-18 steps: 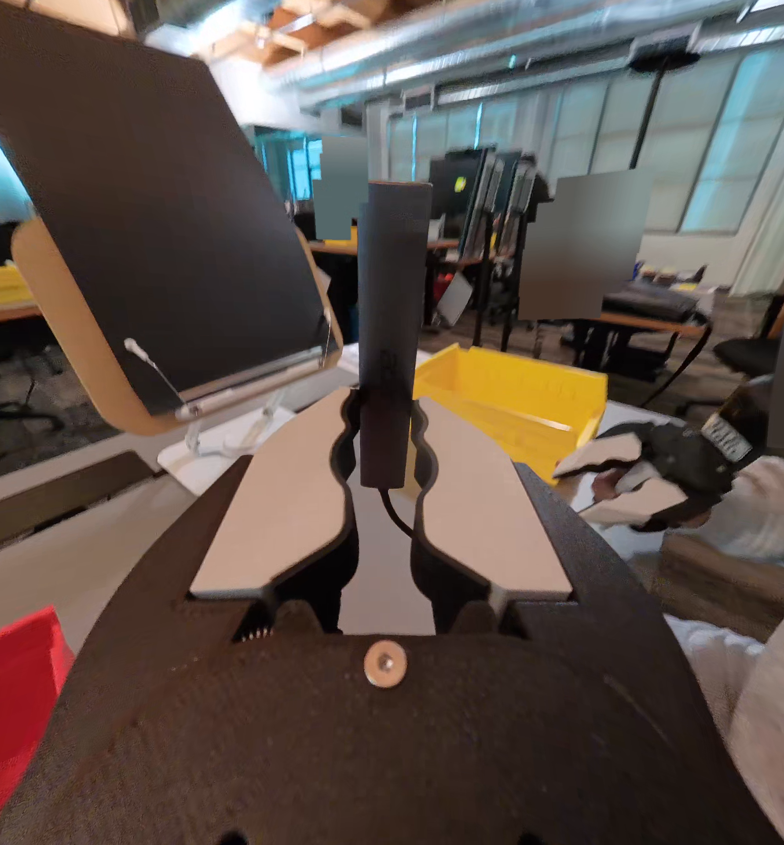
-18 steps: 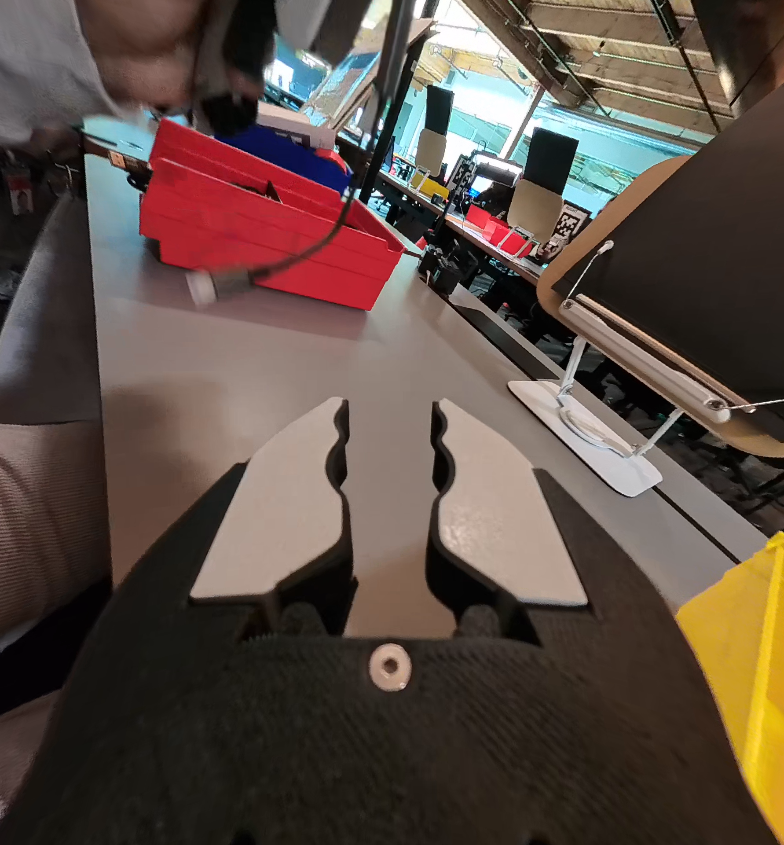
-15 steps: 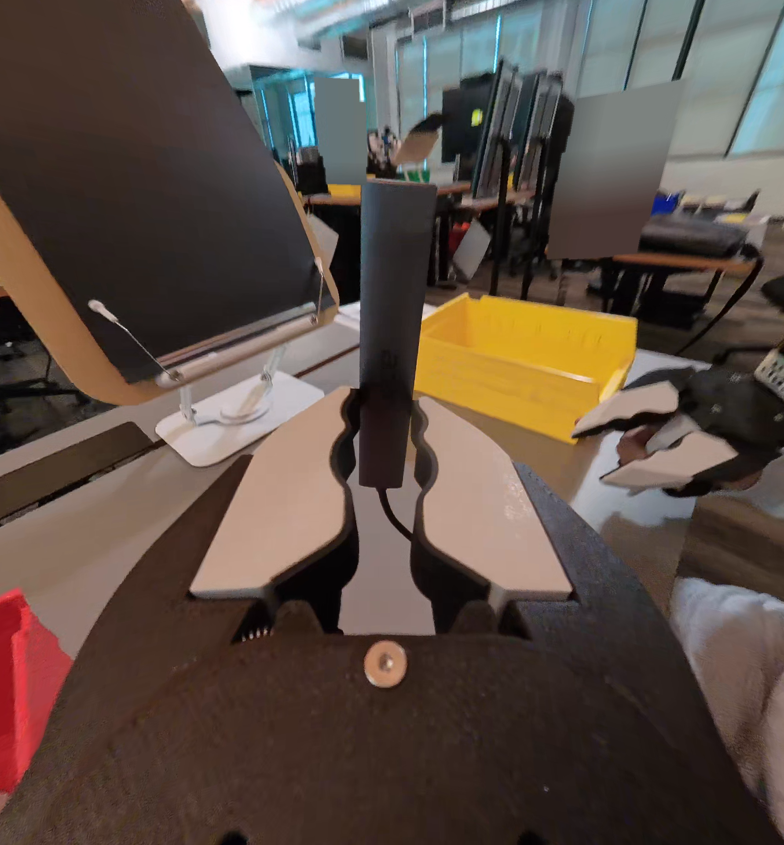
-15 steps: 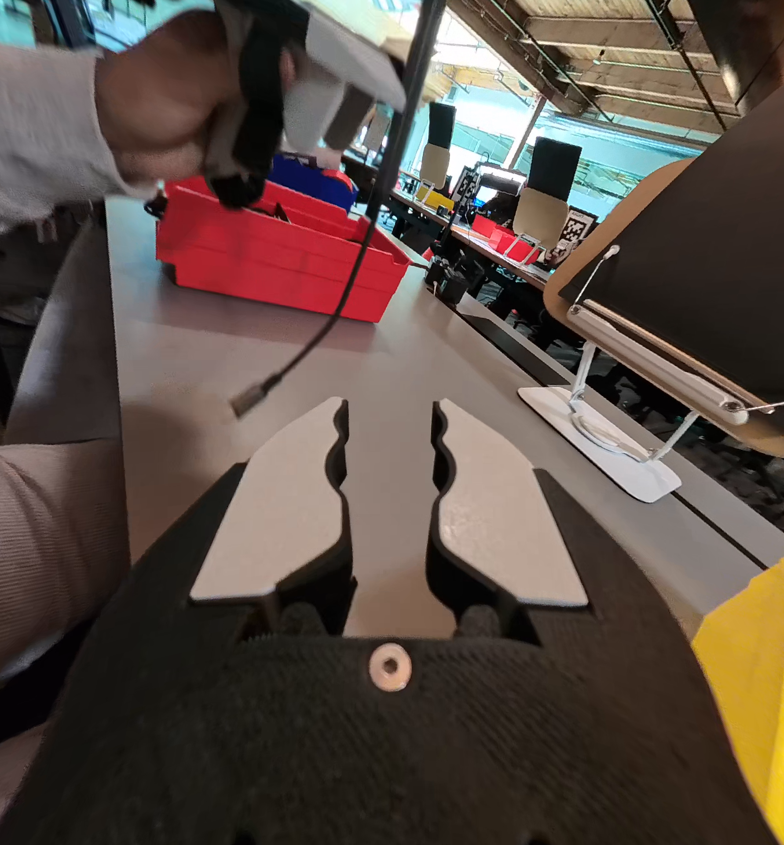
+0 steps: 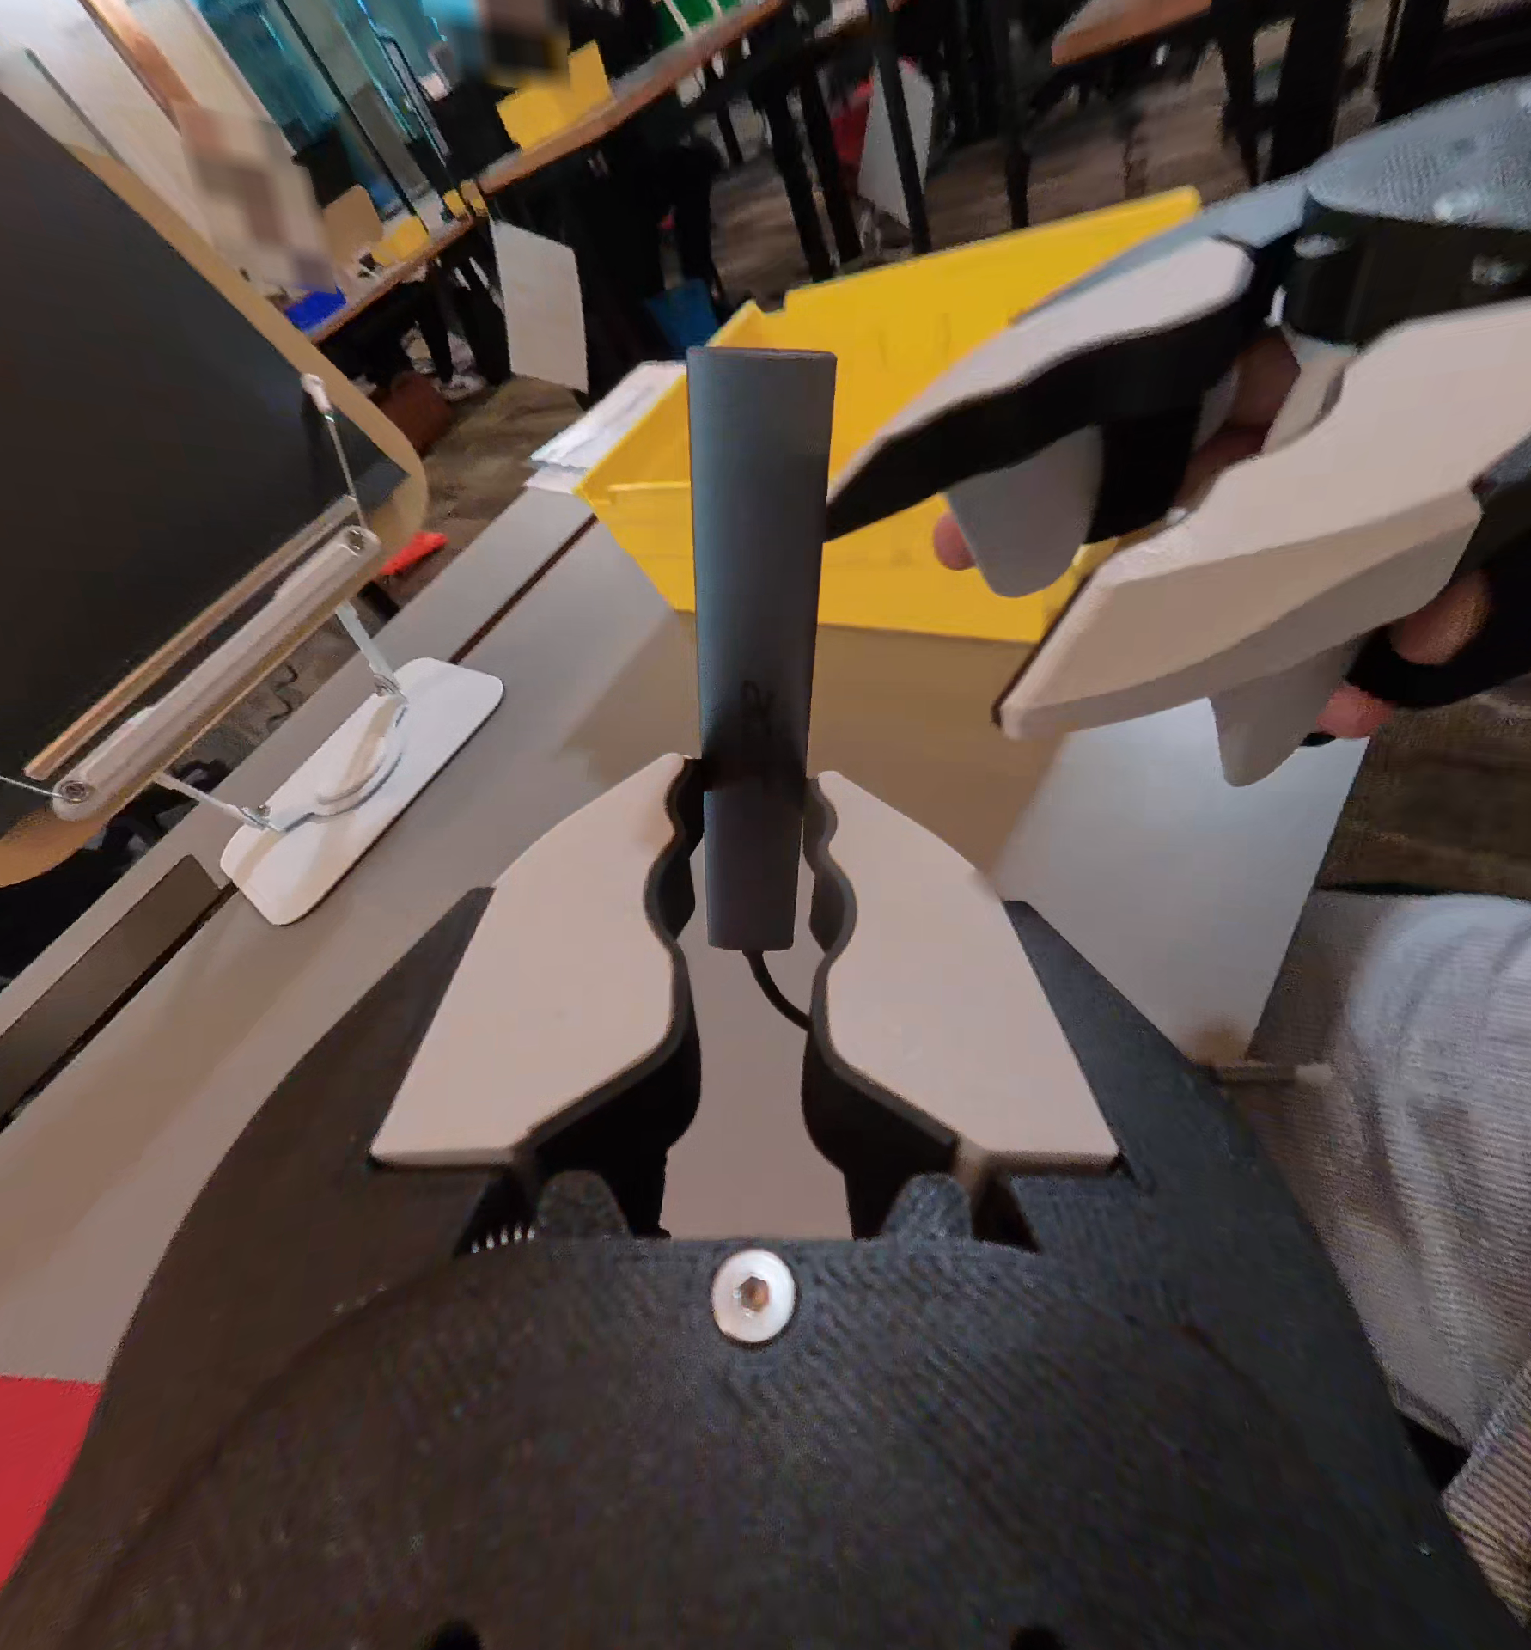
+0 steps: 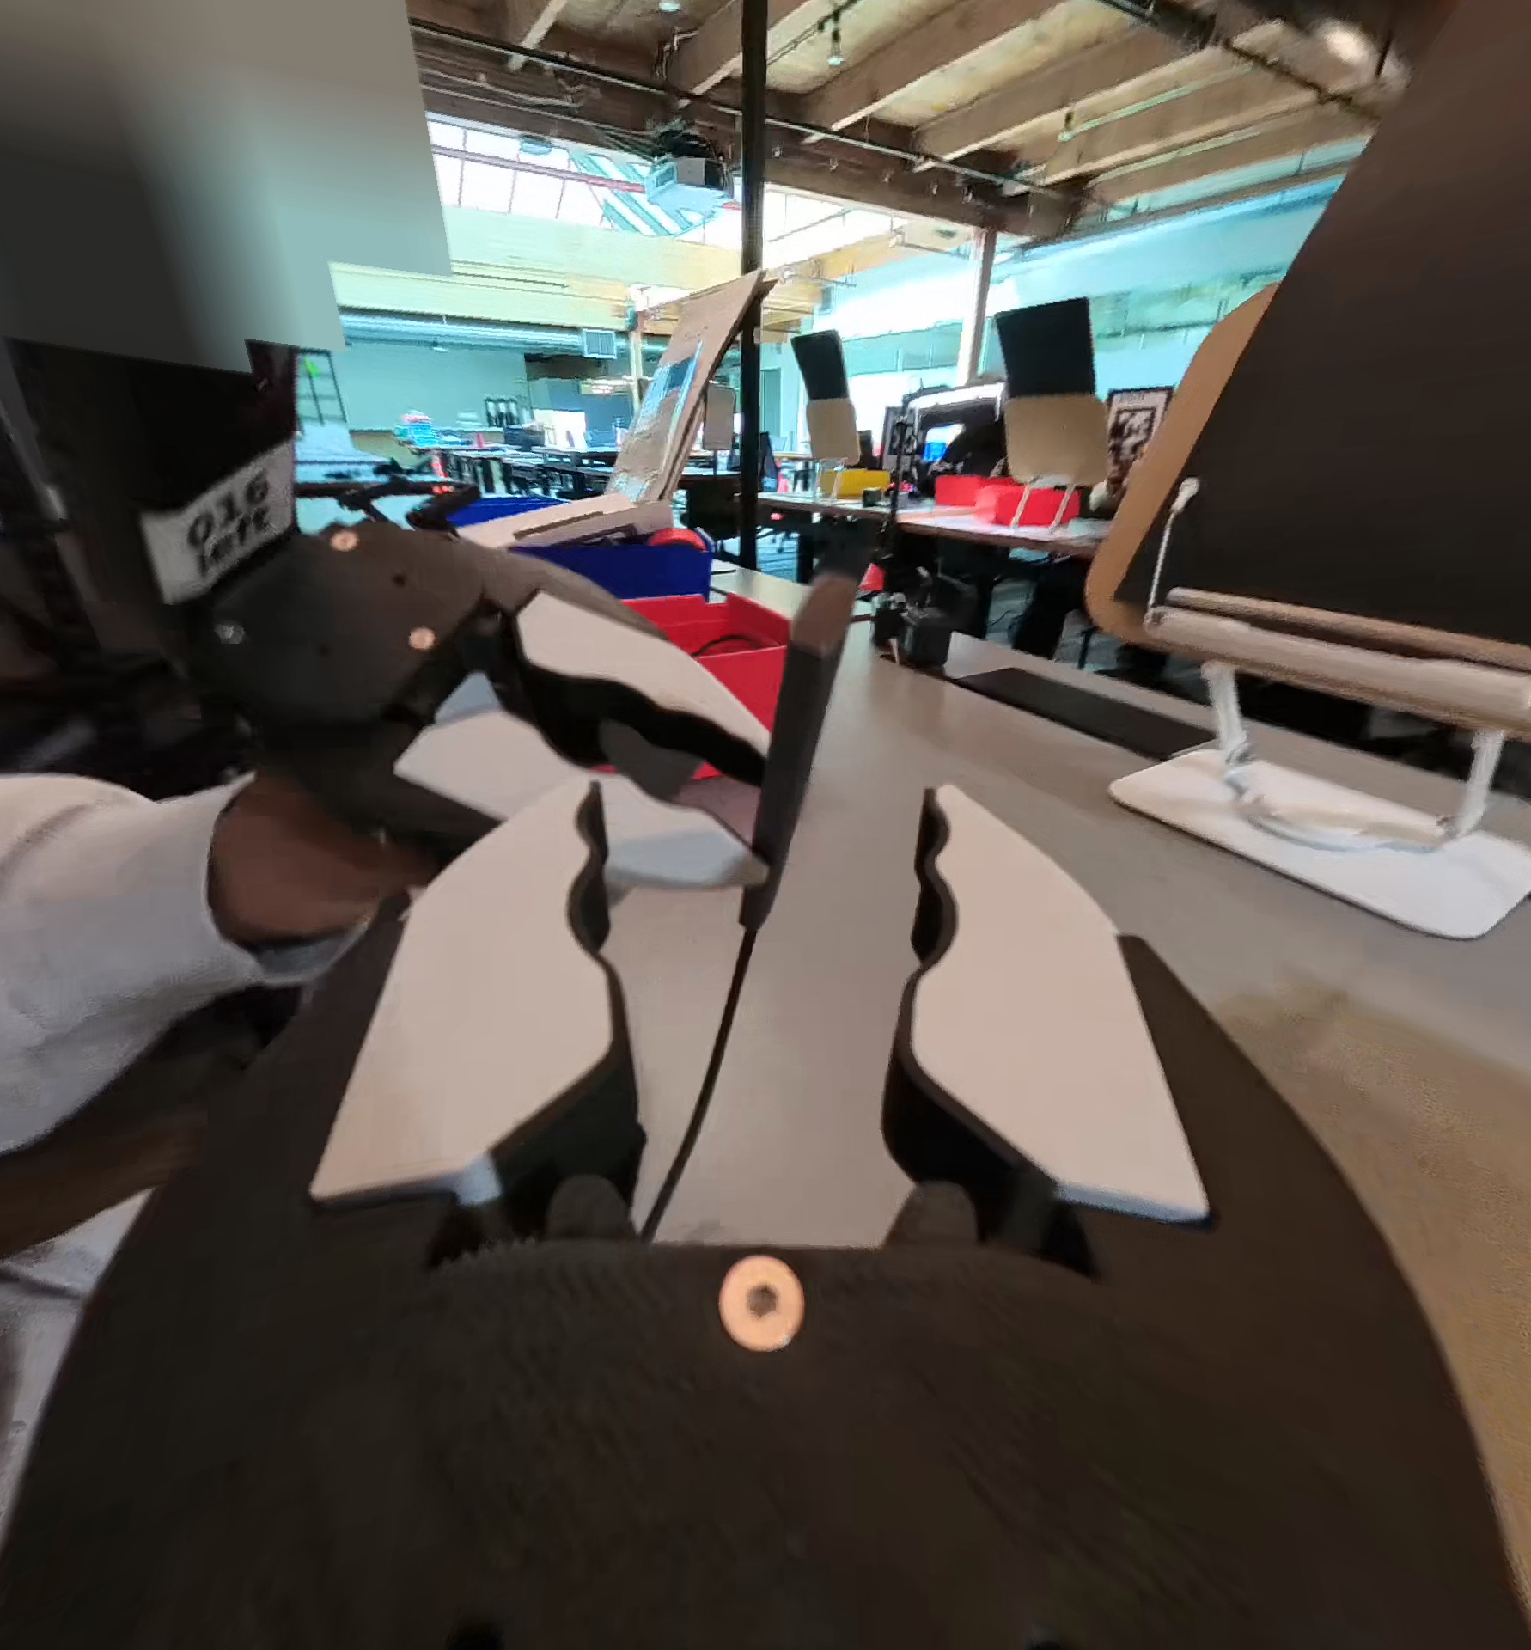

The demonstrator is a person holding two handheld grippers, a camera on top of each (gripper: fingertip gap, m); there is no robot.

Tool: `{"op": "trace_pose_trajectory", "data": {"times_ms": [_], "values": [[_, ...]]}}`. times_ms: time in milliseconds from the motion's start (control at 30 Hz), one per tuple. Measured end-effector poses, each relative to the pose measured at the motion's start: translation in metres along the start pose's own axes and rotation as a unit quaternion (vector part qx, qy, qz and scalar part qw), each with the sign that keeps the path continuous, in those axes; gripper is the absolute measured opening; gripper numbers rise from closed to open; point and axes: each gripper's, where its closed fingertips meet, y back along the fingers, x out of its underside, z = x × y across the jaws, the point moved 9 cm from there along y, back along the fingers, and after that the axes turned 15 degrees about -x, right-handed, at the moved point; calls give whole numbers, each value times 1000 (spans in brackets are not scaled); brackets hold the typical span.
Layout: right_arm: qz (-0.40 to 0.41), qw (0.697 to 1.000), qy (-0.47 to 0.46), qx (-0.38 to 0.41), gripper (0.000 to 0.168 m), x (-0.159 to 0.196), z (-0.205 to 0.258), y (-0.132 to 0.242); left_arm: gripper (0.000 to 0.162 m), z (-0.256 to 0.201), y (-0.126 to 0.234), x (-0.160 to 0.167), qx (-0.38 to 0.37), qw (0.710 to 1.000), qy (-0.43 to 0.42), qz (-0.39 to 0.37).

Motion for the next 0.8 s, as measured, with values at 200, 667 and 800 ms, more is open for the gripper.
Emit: {"op": "trace_pose_trajectory", "data": {"times_ms": [200, 667, 800], "values": [[-18, 999, -40, -7, 13, 5, 2, 7, 34, -42, 7, -3, -26, 994, -106, 6], [-212, 897, -257, -292, 10, 17, -16, 22, 91, -46, 19, 42, 349, 857, 375, -62], [-199, 884, -256, -336, 10, 20, -5, 15, 93, -81, 16, 38, 411, 845, 340, -44]]}}
